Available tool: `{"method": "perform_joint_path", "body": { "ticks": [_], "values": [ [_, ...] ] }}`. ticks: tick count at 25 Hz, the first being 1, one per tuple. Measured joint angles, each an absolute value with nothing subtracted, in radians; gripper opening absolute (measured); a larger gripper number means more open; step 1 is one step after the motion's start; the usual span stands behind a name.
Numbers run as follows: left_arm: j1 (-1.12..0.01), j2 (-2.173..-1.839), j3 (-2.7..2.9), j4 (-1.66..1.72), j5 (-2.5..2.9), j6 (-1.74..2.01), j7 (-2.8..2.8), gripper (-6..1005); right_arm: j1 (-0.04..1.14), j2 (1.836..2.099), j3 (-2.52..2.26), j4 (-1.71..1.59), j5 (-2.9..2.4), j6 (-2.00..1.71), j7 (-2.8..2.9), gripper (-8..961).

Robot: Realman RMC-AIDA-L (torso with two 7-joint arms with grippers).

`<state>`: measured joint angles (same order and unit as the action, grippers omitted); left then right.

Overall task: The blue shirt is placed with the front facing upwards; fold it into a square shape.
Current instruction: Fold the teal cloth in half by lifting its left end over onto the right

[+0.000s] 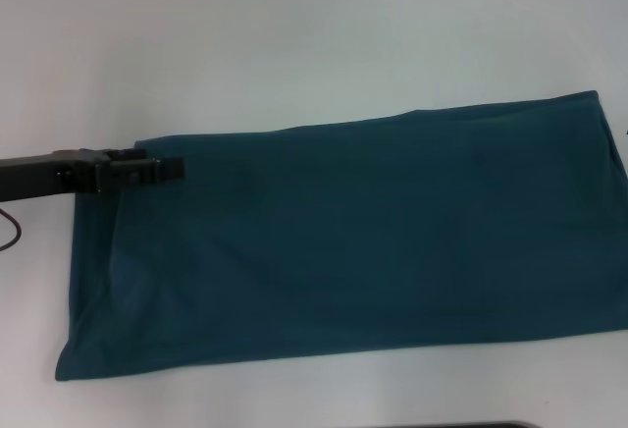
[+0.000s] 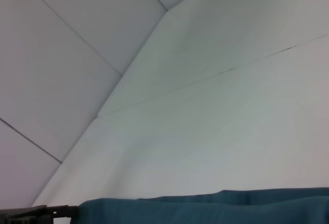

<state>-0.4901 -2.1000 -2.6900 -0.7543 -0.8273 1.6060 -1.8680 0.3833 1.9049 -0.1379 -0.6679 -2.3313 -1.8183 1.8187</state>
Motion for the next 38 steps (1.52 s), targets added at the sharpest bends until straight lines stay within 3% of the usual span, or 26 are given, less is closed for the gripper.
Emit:
{"method": "perform_joint_path", "body": {
  "ticks": [1,23,33,38],
  "values": [
    [-0.490,-2.101,-2.690,-0.754,-0.826,1.595,-1.869,909,0.384,1.905,-0.138,-0.665,-2.331,-1.814,1.819,721],
    [-0.484,-2.120,-2.621,-0.735,-0.821,1.437,-1.867,906,0.397,1.927,-0.129,-0.649,-2.314,-1.791,1.819,723],
    [-0.438,-2.077,-2.633,-0.779,-0.826,1.693,-1.873,905,0.399,1.927,-0.129,-0.649,-2.313,-1.789,1.819,722],
    [-0.422,-2.081,-2.619,-0.769,-0.815,1.697,-1.869,904,0.399,1.927,-0.129,-0.648,-2.313,-1.787,1.819,722]
  ]
}}
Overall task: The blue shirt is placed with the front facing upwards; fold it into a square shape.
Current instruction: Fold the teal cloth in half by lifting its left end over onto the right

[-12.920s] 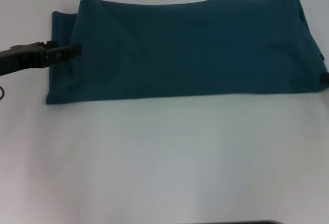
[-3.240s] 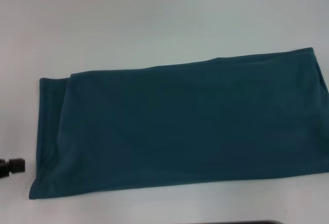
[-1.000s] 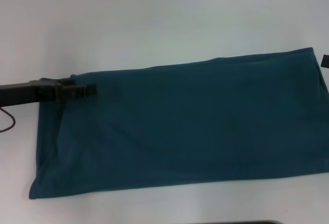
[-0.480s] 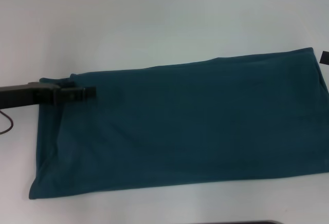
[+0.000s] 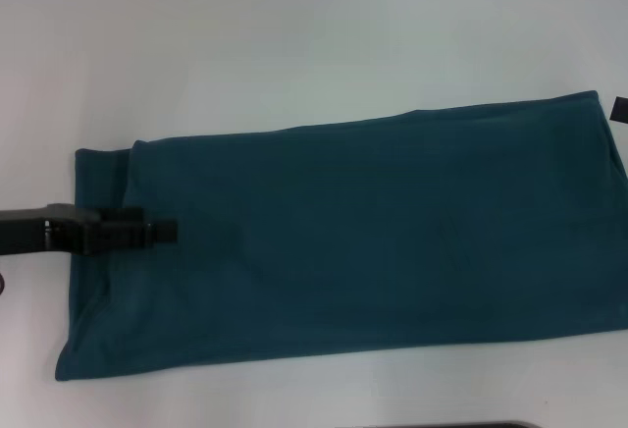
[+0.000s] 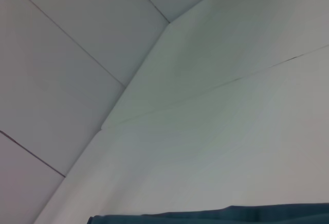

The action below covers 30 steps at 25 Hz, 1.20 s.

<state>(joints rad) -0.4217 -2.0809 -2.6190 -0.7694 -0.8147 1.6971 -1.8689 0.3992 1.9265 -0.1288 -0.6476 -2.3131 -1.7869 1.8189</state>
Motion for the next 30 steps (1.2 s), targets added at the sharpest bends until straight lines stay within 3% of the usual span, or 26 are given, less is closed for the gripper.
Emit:
{"method": "perform_joint_path", "body": {
  "ticks": [8,30],
  "values": [
    [-0.417,-2.087,-2.583,-0.756,-0.798,1.633,-1.871,903,0.404,1.927,-0.129,-0.647,-2.312,-1.787,1.819,722],
    [-0.435,-2.067,-2.578,-0.819,-0.778,1.744,-1.878,904,0.403,1.927,-0.129,-0.636,-2.308,-1.794,1.819,721]
  ]
}}
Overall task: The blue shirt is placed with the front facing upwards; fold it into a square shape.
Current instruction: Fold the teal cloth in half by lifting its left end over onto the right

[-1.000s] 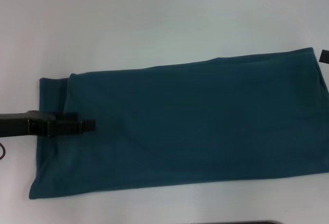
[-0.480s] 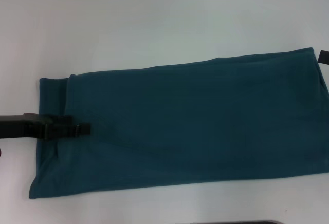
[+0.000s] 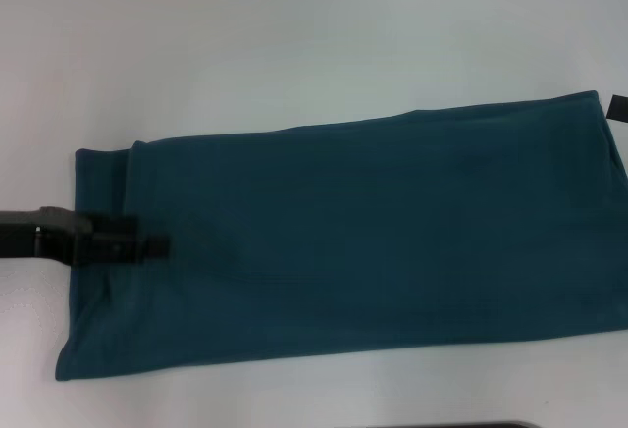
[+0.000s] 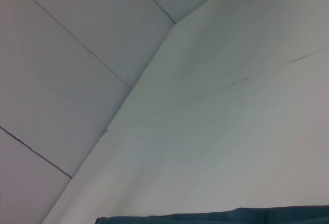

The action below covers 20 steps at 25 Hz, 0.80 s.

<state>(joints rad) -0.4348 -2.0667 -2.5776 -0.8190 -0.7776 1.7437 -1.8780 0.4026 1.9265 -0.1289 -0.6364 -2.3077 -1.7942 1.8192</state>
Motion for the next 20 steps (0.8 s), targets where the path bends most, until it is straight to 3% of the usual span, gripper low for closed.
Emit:
{"method": "perform_joint_path", "body": {
  "ticks": [20],
  "values": [
    [-0.424,-2.074,-2.555,-0.805,-0.765,1.753,-1.860,903,0.409,1.924,-0.130,-0.636,-2.302,-1.789,1.819,724]
  ]
}}
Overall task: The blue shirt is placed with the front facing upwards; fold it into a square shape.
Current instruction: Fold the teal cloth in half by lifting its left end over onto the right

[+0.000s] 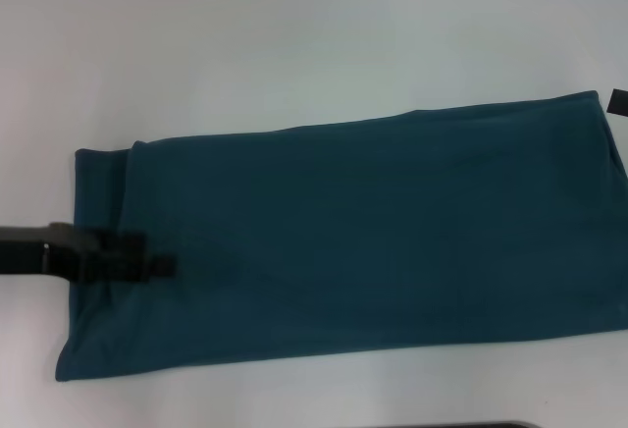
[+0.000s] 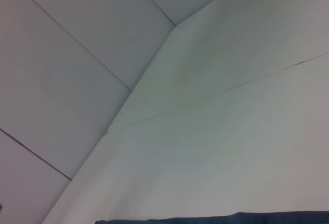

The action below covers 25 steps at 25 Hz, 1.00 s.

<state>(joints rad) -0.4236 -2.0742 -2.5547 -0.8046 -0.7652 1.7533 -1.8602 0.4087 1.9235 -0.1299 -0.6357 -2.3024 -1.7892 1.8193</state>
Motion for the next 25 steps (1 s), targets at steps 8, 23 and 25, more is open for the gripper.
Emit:
{"method": "perform_joint_path", "body": {
  "ticks": [8,23,25],
  "values": [
    [-0.424,-2.067,-2.619,-0.859,-0.825,1.795,-1.877,904,0.429,1.926,-0.137,-0.635,-2.303,-1.780,1.819,726],
    [-0.399,-2.095,-2.600,-1.130,-0.794,1.846,-2.186,904,0.477,1.925,-0.181,-0.633,-2.304,-1.713,1.819,722],
    [-0.396,-2.100,-2.579,-1.196,-0.779,1.864,-2.247,904,0.484,1.924,-0.178,-0.634,-2.304,-1.709,1.820,721]
  ]
}}
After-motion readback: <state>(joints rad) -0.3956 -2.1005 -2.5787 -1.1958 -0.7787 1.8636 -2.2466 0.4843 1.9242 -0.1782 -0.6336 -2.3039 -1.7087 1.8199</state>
